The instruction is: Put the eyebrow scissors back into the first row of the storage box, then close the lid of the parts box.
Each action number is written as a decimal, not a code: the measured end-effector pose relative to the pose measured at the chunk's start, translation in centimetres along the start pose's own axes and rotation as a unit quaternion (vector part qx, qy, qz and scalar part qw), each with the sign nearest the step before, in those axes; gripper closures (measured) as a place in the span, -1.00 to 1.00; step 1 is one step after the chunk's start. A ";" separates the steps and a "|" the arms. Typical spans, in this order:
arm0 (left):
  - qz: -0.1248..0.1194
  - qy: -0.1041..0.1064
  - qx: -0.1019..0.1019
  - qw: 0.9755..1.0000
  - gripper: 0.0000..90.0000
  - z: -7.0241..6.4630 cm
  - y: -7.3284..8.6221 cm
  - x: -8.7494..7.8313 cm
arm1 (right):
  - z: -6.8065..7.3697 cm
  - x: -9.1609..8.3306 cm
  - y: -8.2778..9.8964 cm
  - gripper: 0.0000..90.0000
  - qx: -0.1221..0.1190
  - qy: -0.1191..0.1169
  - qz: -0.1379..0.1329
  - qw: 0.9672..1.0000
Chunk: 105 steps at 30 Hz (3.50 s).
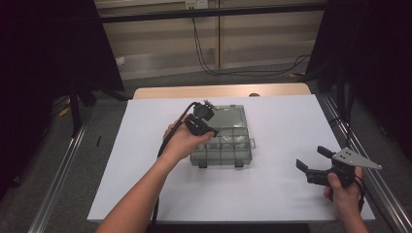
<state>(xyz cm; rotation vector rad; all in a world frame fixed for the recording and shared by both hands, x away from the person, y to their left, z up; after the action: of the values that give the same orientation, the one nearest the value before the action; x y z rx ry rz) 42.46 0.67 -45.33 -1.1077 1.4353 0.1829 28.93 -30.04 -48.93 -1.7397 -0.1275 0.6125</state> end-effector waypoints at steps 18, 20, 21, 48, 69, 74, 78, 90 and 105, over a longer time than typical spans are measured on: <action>-0.009 0.007 0.014 1.000 0.99 1.0 -0.9 1.7 | 0.2 -0.4 0.5 -0.93 0.001 0.000 0.006 1.000; -0.009 0.004 0.024 1.000 0.99 0.9 -1.0 1.8 | 0.1 -0.4 0.5 -0.93 0.001 0.002 0.004 1.000; -0.014 0.000 0.026 1.000 0.99 0.9 -1.0 1.9 | 0.1 -0.5 0.5 -0.93 0.001 0.003 0.003 1.000; -0.013 0.007 0.045 0.999 0.98 2.2 -0.5 4.4 | 0.3 0.1 0.7 -0.93 -0.001 -0.002 0.008 1.000; -0.110 0.036 -0.054 0.992 -0.70 4.4 -0.9 1.7 | 0.3 0.7 0.2 -0.92 0.001 -0.004 0.005 1.000; -0.140 0.044 -0.070 0.987 -1.00 5.4 -0.6 0.8 | 0.6 1.0 0.2 -0.93 0.000 -0.008 0.008 1.000; -0.163 0.052 -0.087 0.981 -1.00 6.2 -0.3 0.1 | 0.5 1.0 0.0 -0.93 0.000 -0.007 0.005 1.000; -0.164 0.037 -0.089 0.982 -1.00 7.4 1.5 -1.1 | 1.5 1.9 -2.3 -0.95 0.001 -0.019 -0.005 1.000; -0.174 0.027 -0.104 0.979 -1.00 9.1 2.5 -1.5 | 2.2 5.2 -6.6 -0.99 -0.012 -0.043 -0.012 0.999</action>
<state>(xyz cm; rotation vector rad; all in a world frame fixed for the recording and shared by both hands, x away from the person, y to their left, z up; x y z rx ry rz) 46.67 9.03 -47.44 -1.5275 1.2651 0.0541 33.92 -24.28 -44.82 -1.7323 -0.2152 0.6713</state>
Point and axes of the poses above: each handheld gripper's, and its own axes: x roughly forward along the jaws, y roughly out of its underside, z roughly to its left, the point moved 8 cm from there along x, roughly forward along the jaws, and after that the axes turned 13 degrees about -x, right-handed, at the moved point
